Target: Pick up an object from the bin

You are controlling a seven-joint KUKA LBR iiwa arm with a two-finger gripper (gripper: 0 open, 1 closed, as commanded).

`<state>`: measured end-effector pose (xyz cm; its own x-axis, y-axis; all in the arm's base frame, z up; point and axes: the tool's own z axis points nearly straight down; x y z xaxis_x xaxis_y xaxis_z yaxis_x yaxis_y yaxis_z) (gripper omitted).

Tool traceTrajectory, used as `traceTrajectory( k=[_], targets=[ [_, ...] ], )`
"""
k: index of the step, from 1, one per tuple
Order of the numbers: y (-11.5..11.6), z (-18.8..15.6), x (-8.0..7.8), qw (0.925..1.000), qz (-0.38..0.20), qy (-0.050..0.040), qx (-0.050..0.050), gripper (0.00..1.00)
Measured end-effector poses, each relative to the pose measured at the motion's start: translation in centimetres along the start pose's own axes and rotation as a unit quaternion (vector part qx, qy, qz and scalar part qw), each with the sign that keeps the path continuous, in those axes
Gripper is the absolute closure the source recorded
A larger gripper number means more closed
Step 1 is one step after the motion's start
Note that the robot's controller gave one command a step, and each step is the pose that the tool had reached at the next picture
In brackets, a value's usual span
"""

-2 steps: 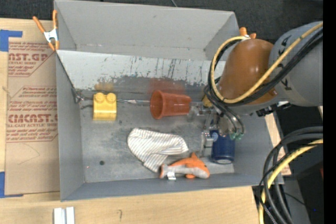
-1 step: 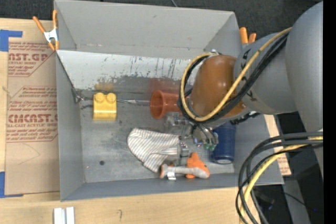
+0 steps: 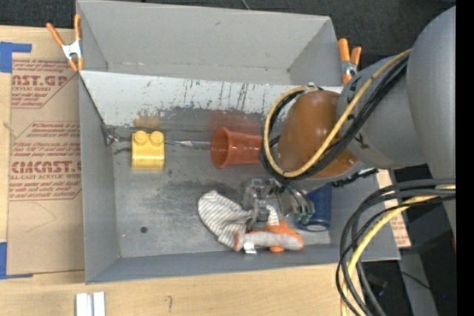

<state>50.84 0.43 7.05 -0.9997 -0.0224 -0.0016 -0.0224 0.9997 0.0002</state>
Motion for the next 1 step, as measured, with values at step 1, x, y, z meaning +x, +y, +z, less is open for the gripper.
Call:
traceTrajectory(
  k=[1],
  targets=[
    [0.07, 0.04, -0.06, 1.0, 0.0, -0.0013, 0.0, 0.0]
  ],
)
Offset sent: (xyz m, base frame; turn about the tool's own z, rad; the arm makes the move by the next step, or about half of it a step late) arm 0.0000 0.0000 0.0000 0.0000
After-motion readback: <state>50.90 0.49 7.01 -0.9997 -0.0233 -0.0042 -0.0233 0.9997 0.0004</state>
